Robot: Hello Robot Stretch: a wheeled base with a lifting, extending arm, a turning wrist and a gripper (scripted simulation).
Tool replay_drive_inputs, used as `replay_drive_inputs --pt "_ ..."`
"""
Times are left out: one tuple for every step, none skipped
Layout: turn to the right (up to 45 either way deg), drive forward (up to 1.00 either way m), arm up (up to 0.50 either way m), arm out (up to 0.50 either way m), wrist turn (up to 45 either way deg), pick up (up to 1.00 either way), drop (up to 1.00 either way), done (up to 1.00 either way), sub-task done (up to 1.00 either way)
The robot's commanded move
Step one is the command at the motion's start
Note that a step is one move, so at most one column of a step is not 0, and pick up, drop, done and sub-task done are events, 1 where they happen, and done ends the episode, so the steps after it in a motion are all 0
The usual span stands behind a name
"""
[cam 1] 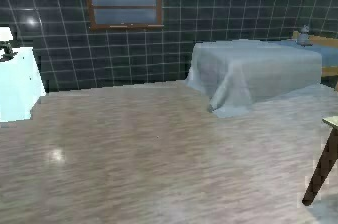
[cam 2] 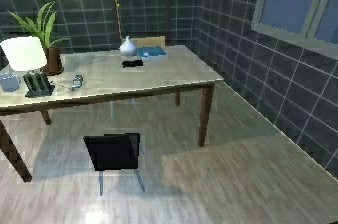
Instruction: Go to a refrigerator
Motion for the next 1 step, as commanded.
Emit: replay_drive_inputs --pt "15.0 0.00 0.00 0.00 0.0 0.00 0.00 0.00 0.00"
